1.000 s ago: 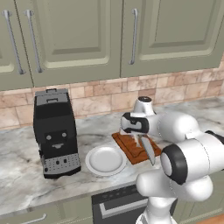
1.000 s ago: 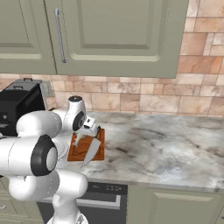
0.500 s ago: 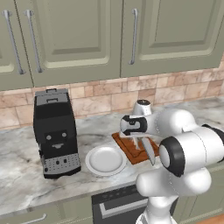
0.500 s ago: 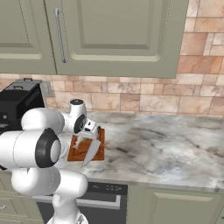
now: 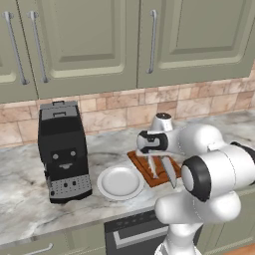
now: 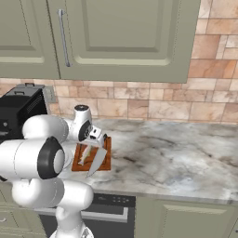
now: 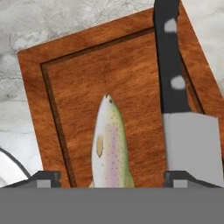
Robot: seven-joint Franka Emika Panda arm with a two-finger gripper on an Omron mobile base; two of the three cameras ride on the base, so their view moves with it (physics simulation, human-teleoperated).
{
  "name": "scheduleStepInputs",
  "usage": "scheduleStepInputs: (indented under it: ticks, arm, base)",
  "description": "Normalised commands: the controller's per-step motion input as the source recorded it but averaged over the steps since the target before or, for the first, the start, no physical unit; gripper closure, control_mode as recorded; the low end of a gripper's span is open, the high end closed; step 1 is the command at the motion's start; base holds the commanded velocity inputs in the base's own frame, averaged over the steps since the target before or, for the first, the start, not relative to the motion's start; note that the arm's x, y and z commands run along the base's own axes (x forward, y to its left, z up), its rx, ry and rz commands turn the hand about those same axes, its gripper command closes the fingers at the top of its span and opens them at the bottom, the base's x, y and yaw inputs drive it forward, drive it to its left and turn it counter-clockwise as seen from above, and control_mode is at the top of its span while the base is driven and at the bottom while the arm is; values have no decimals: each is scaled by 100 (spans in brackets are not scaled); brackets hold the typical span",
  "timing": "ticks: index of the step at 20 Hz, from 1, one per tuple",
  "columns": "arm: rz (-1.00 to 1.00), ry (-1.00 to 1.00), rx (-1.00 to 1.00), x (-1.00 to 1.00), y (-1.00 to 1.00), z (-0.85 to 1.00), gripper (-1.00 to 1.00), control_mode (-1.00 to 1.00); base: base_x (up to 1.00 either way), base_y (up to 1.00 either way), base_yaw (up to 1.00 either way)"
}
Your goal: Pick up the knife from the drawer and place it on the cutting board. Then place the meat from the plate to the cutting board.
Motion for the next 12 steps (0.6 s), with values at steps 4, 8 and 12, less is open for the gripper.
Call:
scheduleStepInputs:
  ticks: [4, 8, 12]
  arm:
    - [0, 0, 0, -12, 0, 58, -100, -100]
    - [0, 0, 0, -55, -8, 75, -100, -100]
    - [0, 0, 0, -85, -12, 21, -100, -100]
  base:
    - [0, 0, 0]
    - [0, 0, 0]
    - [0, 0, 0]
